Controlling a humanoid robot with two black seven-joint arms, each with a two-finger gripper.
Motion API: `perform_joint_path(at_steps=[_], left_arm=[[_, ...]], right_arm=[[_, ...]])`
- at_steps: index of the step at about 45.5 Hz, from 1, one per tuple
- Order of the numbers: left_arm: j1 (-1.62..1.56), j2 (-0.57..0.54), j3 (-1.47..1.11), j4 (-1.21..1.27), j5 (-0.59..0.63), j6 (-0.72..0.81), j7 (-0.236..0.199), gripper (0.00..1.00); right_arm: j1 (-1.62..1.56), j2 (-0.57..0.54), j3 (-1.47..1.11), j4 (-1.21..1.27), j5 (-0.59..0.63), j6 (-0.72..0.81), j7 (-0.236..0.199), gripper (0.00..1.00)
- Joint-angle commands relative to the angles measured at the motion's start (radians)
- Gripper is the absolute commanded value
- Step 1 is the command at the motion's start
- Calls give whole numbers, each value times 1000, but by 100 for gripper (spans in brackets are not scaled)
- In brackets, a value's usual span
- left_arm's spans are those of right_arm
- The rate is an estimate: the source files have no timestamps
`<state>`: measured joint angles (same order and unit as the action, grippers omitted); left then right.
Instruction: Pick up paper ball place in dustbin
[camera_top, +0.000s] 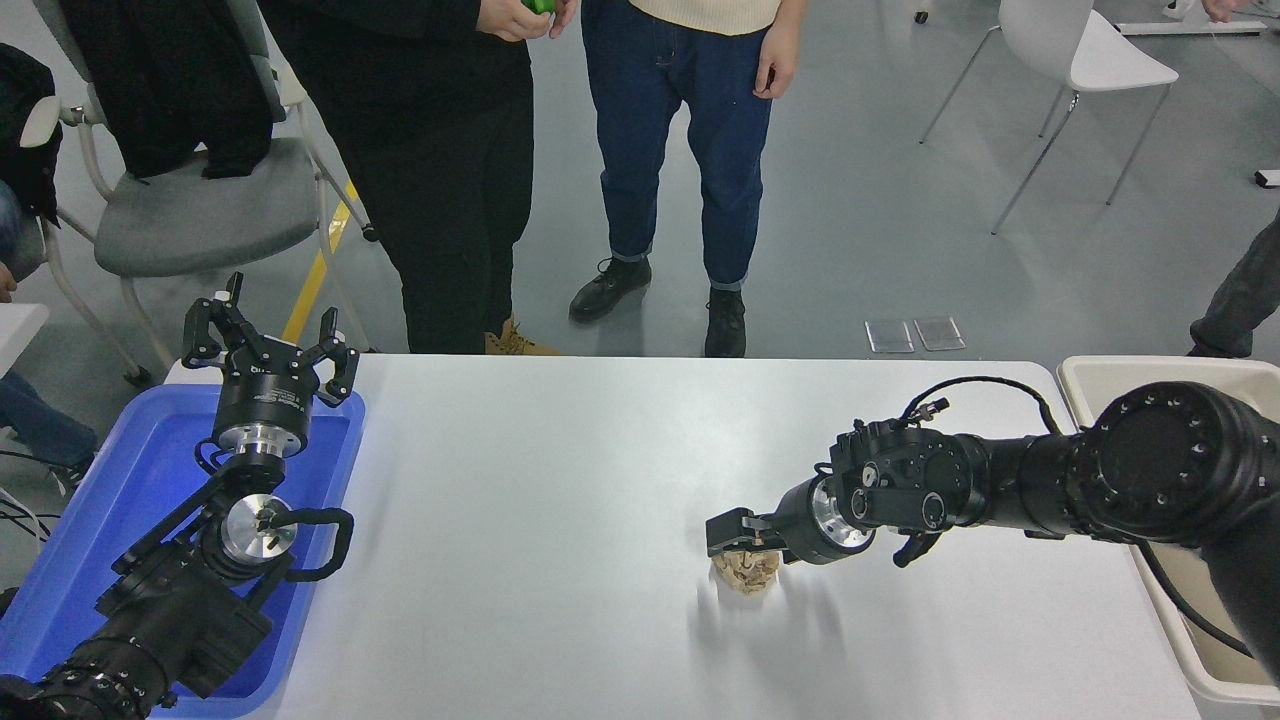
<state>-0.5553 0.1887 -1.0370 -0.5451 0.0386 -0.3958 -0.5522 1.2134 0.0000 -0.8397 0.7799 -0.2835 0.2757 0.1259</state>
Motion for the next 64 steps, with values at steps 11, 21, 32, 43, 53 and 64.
perform_joint_path(at_steps=[11,21,32,43,53,64], left_arm=[[0,0,0,1,0,0,0,99],[0,0,0,1,1,0,0,99],[0,0,0,1,1,0,0,99],[0,0,0,-1,0,0,0,99],[2,2,0,1,1,0,0,99],[3,2,-3,-1,1,0,2,99]], right_arm=[[-29,0,4,-13,-3,-7,9,66],[-37,0,4,-11,-3,-12,12,35],[-15,0,-10,-2,1,0,14,0],[202,0,-94,168,20,34,31,0],[552,-104,-196,456,10,86,32,0],[961,-245,-309,726,4,180,29,0]])
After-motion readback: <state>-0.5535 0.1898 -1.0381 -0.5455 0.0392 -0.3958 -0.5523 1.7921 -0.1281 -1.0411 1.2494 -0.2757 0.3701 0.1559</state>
